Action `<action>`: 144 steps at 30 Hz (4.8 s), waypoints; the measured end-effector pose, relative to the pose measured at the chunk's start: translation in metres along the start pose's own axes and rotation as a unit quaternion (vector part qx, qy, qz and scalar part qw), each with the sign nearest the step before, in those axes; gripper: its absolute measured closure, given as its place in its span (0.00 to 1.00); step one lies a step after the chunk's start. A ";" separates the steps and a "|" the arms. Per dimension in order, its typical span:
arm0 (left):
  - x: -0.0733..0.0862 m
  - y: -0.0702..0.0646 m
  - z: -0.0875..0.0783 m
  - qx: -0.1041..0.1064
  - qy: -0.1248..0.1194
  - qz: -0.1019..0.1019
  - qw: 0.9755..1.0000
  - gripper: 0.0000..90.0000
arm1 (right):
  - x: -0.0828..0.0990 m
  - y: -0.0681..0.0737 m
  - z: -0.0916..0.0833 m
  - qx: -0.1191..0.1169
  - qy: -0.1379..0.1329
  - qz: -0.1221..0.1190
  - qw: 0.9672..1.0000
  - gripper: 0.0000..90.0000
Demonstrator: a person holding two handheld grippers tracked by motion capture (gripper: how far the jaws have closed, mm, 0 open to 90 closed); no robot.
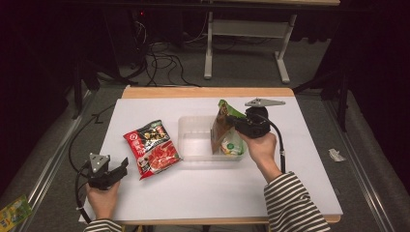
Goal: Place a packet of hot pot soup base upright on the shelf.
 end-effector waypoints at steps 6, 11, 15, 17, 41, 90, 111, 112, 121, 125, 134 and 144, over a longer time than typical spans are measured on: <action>0.000 0.000 0.000 0.000 0.000 0.000 1.000 0.35 | 0.000 -0.008 0.007 0.016 0.005 -0.001 1.000 1.00; 0.000 0.000 0.000 -0.001 -0.001 -0.001 1.000 0.35 | 0.004 -0.014 0.017 0.032 0.014 -0.012 0.999 1.00; 0.000 0.000 0.000 -0.001 0.000 0.000 1.000 0.35 | 0.004 -0.019 0.018 0.035 0.015 -0.015 0.999 0.99; 0.000 0.000 0.000 -0.001 -0.001 0.000 1.000 0.35 | 0.004 -0.020 0.017 0.031 0.014 -0.013 0.999 0.99; 0.001 -0.001 0.002 0.013 0.014 -0.003 1.000 0.36 | 0.008 -0.015 -0.038 0.031 -0.042 -0.067 0.996 0.66; -0.014 -0.052 0.016 0.063 0.115 -0.058 0.990 0.52 | 0.184 -0.152 -0.073 0.236 0.037 -0.012 0.971 0.53; -0.014 -0.061 0.018 0.064 0.140 -0.053 0.987 0.86 | 0.184 -0.147 -0.072 0.233 0.037 -0.032 0.971 0.51; -0.014 -0.062 0.017 0.065 0.141 -0.051 0.987 0.89 | 0.184 -0.147 -0.072 0.233 0.036 -0.033 0.971 0.51; -0.012 -0.070 0.009 0.061 0.139 -0.043 0.987 0.96 | 0.184 -0.147 -0.073 0.233 0.029 -0.031 0.972 0.51; -0.008 -0.074 0.001 0.065 0.139 -0.044 0.987 0.96 | 0.184 -0.147 -0.073 0.233 0.029 -0.031 0.972 0.51; 0.008 -0.091 -0.033 0.078 0.130 -0.017 0.988 0.97 | 0.184 -0.147 -0.073 0.234 0.028 -0.034 0.971 0.51; 0.013 -0.100 -0.048 0.096 0.136 -0.006 0.986 0.99 | 0.184 -0.146 -0.073 0.235 0.030 -0.033 0.971 0.51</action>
Point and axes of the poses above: each handheld gripper's, and its own axes: z roughly forward along the jaws, x roughly out of its underside, y roughly to its left, the point moved 9 cm from there along z, roughly forward along the jaws
